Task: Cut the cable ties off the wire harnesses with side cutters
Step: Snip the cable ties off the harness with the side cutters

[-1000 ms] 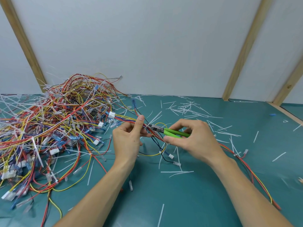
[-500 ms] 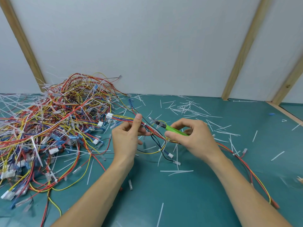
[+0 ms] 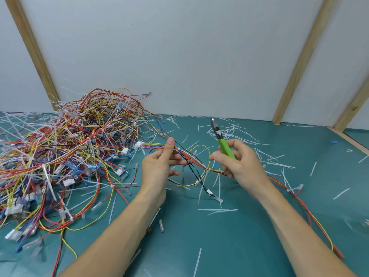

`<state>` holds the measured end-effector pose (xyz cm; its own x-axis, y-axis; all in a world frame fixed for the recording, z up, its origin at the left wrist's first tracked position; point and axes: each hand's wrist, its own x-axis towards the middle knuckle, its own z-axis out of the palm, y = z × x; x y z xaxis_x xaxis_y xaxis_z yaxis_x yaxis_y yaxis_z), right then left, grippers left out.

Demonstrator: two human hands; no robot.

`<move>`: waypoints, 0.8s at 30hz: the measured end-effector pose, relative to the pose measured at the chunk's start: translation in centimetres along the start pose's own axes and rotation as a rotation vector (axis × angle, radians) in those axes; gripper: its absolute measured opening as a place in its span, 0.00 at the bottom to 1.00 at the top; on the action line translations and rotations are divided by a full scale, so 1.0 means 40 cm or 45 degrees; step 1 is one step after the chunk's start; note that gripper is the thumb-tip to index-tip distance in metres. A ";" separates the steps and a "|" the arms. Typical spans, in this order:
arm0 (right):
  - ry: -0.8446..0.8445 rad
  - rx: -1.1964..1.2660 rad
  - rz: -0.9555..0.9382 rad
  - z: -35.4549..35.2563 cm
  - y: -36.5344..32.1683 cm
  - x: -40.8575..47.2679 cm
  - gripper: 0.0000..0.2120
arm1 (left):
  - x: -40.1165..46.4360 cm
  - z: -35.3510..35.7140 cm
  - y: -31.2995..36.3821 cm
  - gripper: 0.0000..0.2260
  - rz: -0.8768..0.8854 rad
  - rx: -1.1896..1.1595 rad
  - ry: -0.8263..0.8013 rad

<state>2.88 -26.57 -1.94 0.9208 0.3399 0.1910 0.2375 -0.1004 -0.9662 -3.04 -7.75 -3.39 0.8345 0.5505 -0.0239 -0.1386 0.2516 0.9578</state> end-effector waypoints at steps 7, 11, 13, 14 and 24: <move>0.131 -0.077 -0.068 0.000 0.009 0.006 0.12 | 0.002 0.004 -0.004 0.18 0.081 0.010 -0.174; 0.051 0.050 -0.018 -0.003 0.004 0.008 0.12 | 0.005 0.005 -0.007 0.17 0.110 -0.009 -0.258; 0.026 0.109 -0.013 -0.004 0.000 0.007 0.11 | 0.005 0.005 -0.008 0.18 0.108 -0.024 -0.311; 0.020 0.133 -0.013 -0.004 -0.002 0.007 0.10 | 0.005 0.005 -0.009 0.18 0.105 -0.027 -0.333; 0.015 0.225 0.015 -0.007 -0.010 0.003 0.15 | -0.003 0.017 -0.015 0.16 0.119 -0.158 -0.576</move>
<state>2.99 -26.73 -1.50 0.9272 0.3284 0.1803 0.1694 0.0617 -0.9836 -2.68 -8.51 -3.77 0.9599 0.1808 0.2144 -0.2641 0.3257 0.9078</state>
